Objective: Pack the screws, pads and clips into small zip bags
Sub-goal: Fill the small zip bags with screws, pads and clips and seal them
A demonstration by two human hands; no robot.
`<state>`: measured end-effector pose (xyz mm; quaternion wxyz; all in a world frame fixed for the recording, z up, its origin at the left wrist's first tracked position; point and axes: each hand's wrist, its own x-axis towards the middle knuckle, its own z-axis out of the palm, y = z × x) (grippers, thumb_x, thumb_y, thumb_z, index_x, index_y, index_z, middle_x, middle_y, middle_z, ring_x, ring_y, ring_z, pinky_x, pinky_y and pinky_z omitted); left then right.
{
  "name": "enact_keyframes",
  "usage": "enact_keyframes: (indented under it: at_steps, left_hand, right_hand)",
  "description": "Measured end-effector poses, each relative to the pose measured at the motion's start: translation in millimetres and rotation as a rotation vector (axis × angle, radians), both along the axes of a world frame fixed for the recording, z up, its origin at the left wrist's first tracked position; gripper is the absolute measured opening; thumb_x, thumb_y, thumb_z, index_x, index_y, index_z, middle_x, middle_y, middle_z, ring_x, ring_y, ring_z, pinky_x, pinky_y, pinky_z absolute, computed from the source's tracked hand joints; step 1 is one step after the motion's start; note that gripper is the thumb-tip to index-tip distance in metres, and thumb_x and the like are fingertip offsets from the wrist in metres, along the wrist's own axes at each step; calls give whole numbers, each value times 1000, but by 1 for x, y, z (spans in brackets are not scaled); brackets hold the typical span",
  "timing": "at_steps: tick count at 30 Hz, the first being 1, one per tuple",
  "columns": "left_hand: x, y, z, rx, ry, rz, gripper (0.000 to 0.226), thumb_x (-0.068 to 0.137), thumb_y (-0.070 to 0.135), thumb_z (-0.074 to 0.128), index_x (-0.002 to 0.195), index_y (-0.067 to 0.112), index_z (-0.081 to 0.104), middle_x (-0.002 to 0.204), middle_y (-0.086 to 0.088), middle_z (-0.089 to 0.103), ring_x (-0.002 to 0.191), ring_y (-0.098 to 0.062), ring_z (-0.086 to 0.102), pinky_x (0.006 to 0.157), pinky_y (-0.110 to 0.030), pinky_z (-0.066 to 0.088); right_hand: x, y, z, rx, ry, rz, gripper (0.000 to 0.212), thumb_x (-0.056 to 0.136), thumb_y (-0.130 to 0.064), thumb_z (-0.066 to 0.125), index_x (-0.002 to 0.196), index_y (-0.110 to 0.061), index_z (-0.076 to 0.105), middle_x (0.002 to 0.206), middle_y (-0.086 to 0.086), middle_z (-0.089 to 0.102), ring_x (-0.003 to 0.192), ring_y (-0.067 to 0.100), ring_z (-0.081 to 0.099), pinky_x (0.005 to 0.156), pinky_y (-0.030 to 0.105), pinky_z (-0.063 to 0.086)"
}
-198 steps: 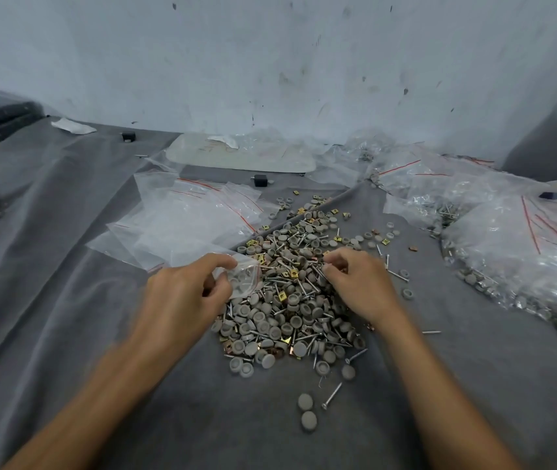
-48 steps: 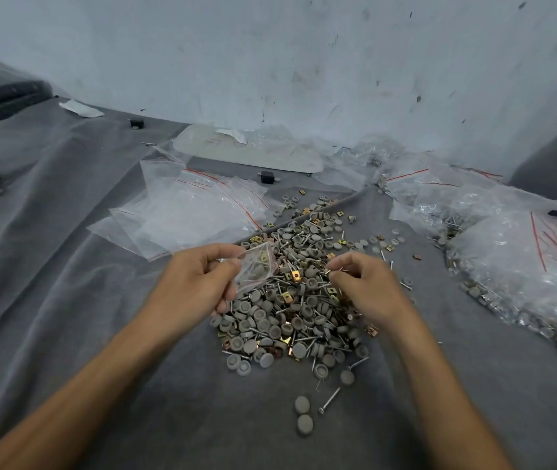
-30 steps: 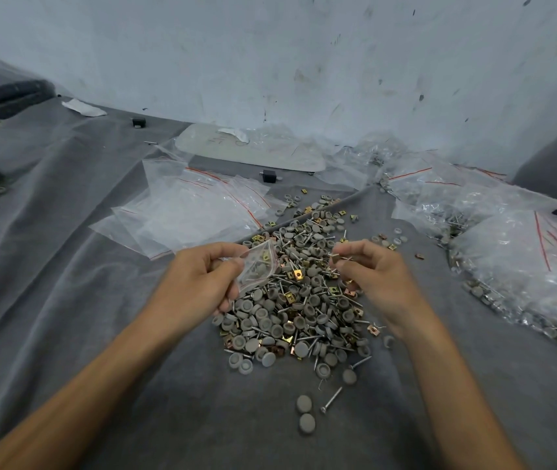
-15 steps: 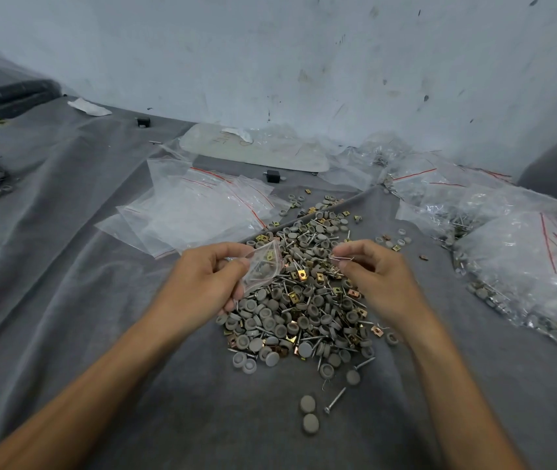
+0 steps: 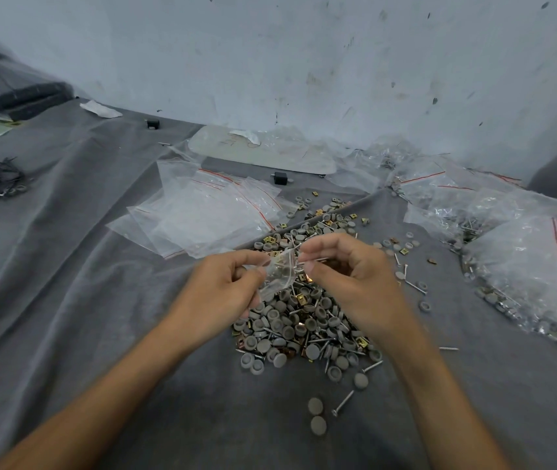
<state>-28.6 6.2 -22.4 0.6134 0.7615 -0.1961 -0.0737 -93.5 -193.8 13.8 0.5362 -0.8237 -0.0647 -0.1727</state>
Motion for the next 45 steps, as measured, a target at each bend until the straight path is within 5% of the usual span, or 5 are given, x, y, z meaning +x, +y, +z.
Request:
enact_keyframes:
  at_steps: [13,22,31,40,45]
  left_hand:
    - [-4,-2,3,18,-19,-19,16,100,25,59,112,30,68,56,-2,65,44,-10,56,43,-18,42]
    - [-4,-2,4,14,-7,-26,16,100,24,58,105,36,68,57,-3,66,45,-10,57,44,-20,43]
    - [-6,-2,6,16,-16,-24,17,100,24,58,104,38,67,57,-3,66,45,-11,57,45,-20,43]
    - [-5,-2,3,9,-10,-22,17,99,22,58,107,34,67,57,-2,66,46,-11,57,44,-19,42]
    - [-3,-1,2,3,4,-23,19,99,22,57,110,33,68,58,-3,66,46,-11,57,44,-20,43]
  right_hand:
    - [0,21,-6,-138,8,-30,17,95,-8,67,101,-23,73,89,-20,71,83,2,66,73,12,45]
    - [0,22,-7,-43,59,-65,13,95,-9,69,100,-20,73,90,-4,76,84,15,73,80,44,61]
    - [-1,20,-5,-62,60,-44,9,95,-18,71,99,-26,72,93,-13,77,90,1,71,76,15,52]
    - [3,17,-8,74,108,-23,10,96,-13,69,99,-23,72,95,-6,78,90,10,73,80,32,58]
    - [3,14,-7,81,53,-58,10,96,-15,69,99,-25,72,95,-8,77,83,5,71,73,22,55]
